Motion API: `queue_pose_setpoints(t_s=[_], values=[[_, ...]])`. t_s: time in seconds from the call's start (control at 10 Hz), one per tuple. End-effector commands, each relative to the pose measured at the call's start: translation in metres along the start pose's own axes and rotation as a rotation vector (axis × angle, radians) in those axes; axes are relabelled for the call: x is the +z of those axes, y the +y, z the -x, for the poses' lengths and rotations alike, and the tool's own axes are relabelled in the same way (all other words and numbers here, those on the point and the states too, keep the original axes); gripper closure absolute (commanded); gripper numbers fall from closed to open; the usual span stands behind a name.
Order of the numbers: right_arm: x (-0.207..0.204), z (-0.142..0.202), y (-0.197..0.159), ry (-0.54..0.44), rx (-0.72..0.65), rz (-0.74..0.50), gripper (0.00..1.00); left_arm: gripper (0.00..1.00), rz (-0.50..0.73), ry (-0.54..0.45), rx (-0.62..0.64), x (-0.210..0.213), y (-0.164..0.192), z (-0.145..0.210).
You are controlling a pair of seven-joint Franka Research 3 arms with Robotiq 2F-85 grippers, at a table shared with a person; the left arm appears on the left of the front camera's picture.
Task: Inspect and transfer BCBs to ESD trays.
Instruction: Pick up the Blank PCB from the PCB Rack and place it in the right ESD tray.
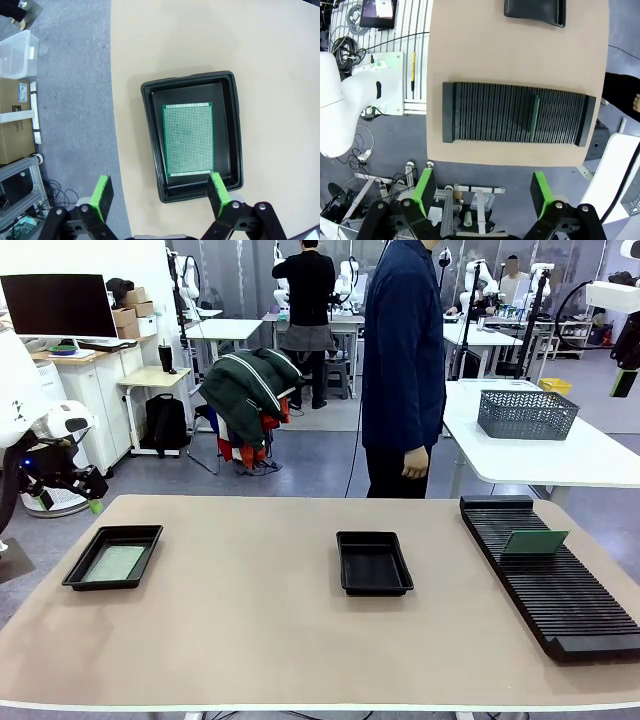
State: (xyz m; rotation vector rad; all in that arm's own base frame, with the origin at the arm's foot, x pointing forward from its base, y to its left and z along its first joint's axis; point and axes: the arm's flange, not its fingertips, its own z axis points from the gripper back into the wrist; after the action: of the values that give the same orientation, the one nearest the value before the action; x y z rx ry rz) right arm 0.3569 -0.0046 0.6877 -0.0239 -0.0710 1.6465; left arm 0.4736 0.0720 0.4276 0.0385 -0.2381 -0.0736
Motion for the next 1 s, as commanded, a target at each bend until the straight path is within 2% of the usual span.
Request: queue_pose_setpoints(t_s=[0.0,0.2,0.9], values=[[-0.024,0.010,-0.010,0.005,0.004,0.019,0.00,0.00,0.004,-0.006,0.000,0.000,0.001,0.001],[-0.055,0.024,-0.018,0.000,0.011,0.023,0.00,0.00,0.004,-0.006,0.000,0.000,0.001,0.001],[-0.182,0.041,-0.063,0.011,0.078,0.123,0.00,0.00,0.004,-0.006,0.000,0.000,0.001,0.001]])
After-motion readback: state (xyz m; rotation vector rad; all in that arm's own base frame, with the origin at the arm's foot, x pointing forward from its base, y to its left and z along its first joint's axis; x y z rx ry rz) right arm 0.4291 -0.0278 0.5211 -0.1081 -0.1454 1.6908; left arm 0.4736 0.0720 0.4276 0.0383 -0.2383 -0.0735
